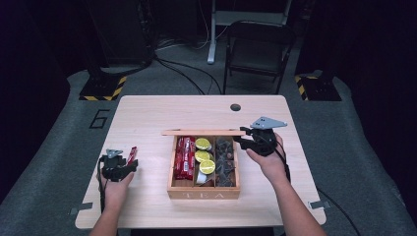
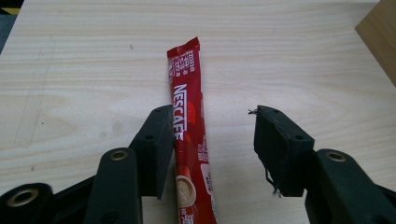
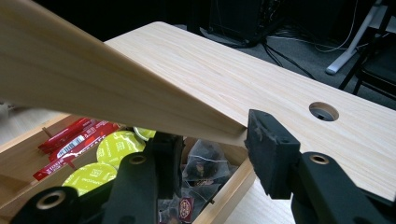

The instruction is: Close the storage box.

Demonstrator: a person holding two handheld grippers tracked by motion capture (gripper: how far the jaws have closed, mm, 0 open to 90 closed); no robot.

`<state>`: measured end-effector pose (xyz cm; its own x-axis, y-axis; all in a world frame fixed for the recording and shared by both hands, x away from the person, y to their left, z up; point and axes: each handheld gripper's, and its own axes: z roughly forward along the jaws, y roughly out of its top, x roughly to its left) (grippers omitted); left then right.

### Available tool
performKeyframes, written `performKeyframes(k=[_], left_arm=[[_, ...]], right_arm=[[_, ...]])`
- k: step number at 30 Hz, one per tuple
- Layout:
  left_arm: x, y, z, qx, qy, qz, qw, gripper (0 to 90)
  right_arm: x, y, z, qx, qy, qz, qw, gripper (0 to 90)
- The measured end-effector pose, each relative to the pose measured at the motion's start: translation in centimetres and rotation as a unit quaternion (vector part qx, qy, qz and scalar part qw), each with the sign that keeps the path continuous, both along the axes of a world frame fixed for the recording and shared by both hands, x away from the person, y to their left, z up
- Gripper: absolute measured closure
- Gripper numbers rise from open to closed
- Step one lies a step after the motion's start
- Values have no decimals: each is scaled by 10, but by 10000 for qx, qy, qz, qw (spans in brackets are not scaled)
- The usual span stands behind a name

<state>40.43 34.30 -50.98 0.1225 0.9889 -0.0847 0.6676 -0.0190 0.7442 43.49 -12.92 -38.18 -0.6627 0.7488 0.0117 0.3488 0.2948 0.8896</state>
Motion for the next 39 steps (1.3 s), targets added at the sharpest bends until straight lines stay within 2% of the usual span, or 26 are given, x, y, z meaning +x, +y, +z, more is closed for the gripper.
performKeyframes(k=[1, 5, 10, 17, 18, 25, 31, 37, 39], left_arm=[[0, -1, 0, 5, -72, 15, 10000, 466], [-2, -2, 5, 14, -140, -43, 9999, 456], [-4, -6, 10, -69, -168, -66, 9998, 456], [-8, -11, 20, -116, -199, -229, 9995, 457], [-9, -12, 21, -111, -252, -228, 9994, 457], [-12, -18, 32, -34, -286, -417, 9987, 466], [-14, -26, 41, -73, -375, -533, 9978, 467], [-16, -37, 48, 27, -473, -699, 9964, 468], [-17, -40, 52, 27, -435, -793, 9959, 468]], right_arm=[[0, 0, 0, 1, 0, 0, 10000, 566], [0, 0, 0, -1, 0, -3, 10000, 566], [0, 0, 0, -1, -2, -3, 10000, 566], [-1, 0, 0, -9, 15, -7, 10000, 566], [-1, 0, 0, -10, 15, -6, 10000, 566], [0, 0, 0, -10, 13, -6, 10000, 566], [0, 0, 0, -1, -1, -6, 10000, 566], [0, 0, 0, -2, 0, -6, 10000, 566], [0, 0, 0, -1, 0, -6, 10000, 566]])
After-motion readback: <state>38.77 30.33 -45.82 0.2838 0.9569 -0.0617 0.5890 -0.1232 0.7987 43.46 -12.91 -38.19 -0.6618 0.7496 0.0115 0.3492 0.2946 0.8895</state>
